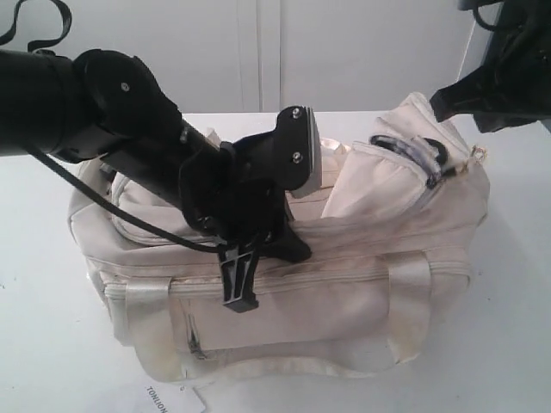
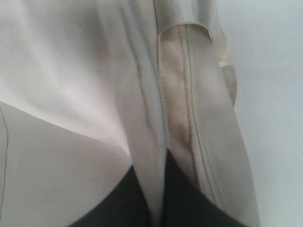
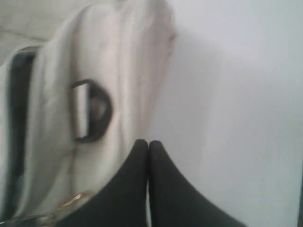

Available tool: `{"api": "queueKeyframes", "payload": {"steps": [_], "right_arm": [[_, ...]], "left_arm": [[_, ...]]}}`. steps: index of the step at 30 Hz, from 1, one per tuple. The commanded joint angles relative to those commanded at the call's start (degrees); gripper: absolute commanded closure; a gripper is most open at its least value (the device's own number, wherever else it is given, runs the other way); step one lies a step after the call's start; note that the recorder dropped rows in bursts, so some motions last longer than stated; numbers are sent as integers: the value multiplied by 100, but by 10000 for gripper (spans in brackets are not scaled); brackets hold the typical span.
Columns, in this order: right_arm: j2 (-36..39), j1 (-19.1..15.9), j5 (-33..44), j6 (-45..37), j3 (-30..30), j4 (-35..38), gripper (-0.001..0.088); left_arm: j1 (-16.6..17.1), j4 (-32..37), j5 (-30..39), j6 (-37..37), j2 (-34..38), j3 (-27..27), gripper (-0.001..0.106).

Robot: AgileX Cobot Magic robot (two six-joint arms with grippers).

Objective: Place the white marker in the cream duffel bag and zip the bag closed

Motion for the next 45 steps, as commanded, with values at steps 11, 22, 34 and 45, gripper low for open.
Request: {"api": "queueKeyframes", "payload": {"steps": [11, 22, 34, 45], "right_arm": [[38, 0, 343, 84, 0, 691, 868], [-502, 0, 1443, -436, 11, 1768, 868], [-954, 0, 605, -1084, 1472, 2864, 554], [-705, 0, -153, -1937, 1914, 3403, 458]], "left_arm": [[0, 83, -277, -25, -10, 0, 1052], [0, 57, -543, -47, -283, -13, 404], [0, 57, -223, -632, -1328, -23, 389], [0, 69, -68, -691, -1423, -23, 389]]}}
